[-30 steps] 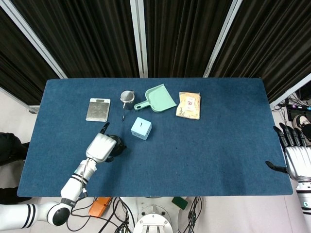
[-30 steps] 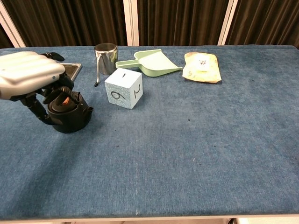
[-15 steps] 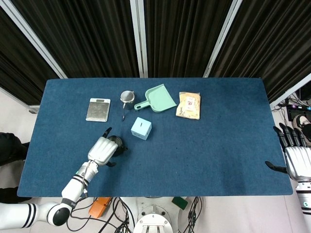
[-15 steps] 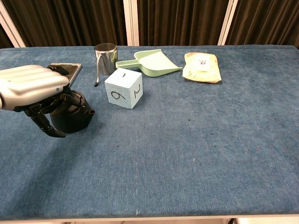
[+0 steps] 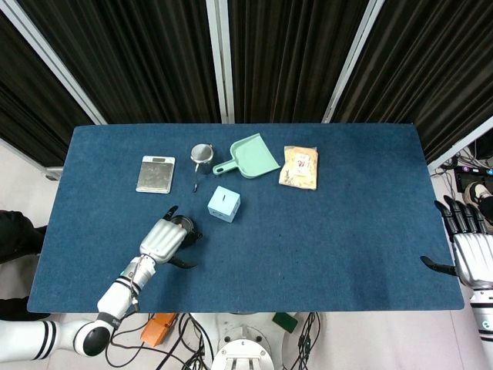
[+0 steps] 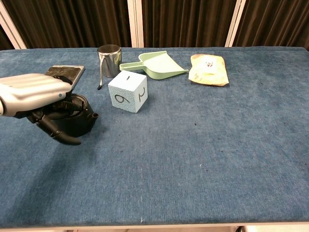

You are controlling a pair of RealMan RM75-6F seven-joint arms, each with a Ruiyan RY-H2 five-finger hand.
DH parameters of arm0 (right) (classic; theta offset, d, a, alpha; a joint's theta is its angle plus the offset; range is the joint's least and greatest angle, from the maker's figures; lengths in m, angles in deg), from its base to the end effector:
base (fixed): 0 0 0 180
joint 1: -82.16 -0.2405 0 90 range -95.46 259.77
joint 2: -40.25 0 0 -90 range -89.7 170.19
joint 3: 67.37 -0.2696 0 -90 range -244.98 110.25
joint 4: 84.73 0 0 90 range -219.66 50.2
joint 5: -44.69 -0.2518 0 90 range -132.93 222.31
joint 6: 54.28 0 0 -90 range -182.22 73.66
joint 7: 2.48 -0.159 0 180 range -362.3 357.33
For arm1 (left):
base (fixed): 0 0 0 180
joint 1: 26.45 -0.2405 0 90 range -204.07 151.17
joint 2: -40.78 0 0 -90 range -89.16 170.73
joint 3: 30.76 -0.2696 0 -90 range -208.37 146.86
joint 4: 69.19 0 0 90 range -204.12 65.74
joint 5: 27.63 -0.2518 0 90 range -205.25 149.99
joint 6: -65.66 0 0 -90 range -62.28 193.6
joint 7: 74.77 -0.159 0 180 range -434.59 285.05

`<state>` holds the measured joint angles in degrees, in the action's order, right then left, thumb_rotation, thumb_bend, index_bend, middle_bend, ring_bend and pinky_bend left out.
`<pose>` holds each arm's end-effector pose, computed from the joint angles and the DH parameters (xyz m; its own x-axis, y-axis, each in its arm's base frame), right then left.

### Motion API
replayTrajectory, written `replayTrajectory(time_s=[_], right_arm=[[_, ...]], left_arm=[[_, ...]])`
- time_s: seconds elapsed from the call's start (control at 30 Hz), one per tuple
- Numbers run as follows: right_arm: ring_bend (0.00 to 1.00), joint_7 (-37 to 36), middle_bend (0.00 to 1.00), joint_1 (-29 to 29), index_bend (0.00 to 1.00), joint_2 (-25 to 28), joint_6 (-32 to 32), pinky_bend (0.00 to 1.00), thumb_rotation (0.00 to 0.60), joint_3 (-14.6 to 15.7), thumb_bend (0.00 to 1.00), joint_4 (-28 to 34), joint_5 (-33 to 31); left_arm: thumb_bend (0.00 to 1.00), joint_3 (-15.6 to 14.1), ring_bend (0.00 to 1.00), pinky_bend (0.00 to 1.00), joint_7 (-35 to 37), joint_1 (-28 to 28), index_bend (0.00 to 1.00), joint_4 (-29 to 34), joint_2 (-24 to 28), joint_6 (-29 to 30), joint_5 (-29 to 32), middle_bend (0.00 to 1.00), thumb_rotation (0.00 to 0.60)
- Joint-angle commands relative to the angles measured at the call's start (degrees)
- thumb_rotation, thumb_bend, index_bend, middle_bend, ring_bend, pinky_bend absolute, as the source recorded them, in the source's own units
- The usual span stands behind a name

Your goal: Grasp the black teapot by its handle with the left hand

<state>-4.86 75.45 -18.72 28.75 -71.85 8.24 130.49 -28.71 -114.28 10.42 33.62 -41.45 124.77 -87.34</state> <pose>-0.3387 -0.2192 0.1569 0.4271 0.0096 0.9041 -0.9035 -0.0351 0.4272 -0.1667 0.2874 -0.0568 0.6165 0.3334 0.7133 0.7727 -0.4302 -0.4668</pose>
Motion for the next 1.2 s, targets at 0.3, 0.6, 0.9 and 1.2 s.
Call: replayTrajectory(time_s=[0.3, 0.6, 0.9, 1.2], right_arm=[[0.00, -0.43, 0.02, 0.07, 0.00, -0.19, 0.17, 0.00, 0.600, -0.07, 0.08, -0.38, 0.00], [0.00, -1.28, 0.02, 0.28, 0.00, -0.09, 0.75, 0.00, 0.600, -0.31, 0.08, -0.85, -0.02], [0.00, -1.11, 0.02, 0.64, 0.00, 0.74, 2.13, 0.00, 0.600, -0.63, 0.08, -0.16, 0.57], [0.00, -1.38, 0.02, 1.09, 0.00, 0.82, 2.75, 0.00, 0.600, -0.46, 0.08, -0.03, 0.84]], left_arm=[[0.08, 2.66, 0.98, 0.02, 7.51, -0.39, 1.00, -2.43, -0.31, 2.01, -2.74, 1.00, 0.038], [0.13, 3.53, 1.00, 0.19, 6.10, -0.50, 1.00, -2.31, 0.43, 4.20, -1.35, 1.00, 0.037], [0.27, 5.31, 1.00, 0.32, 5.98, -0.61, 1.00, -2.35, 0.57, 6.46, 0.55, 1.00, 0.082], [0.40, 5.94, 1.00, 0.38, 6.27, -0.35, 1.00, -4.50, -0.11, 7.04, 1.06, 1.00, 0.353]])
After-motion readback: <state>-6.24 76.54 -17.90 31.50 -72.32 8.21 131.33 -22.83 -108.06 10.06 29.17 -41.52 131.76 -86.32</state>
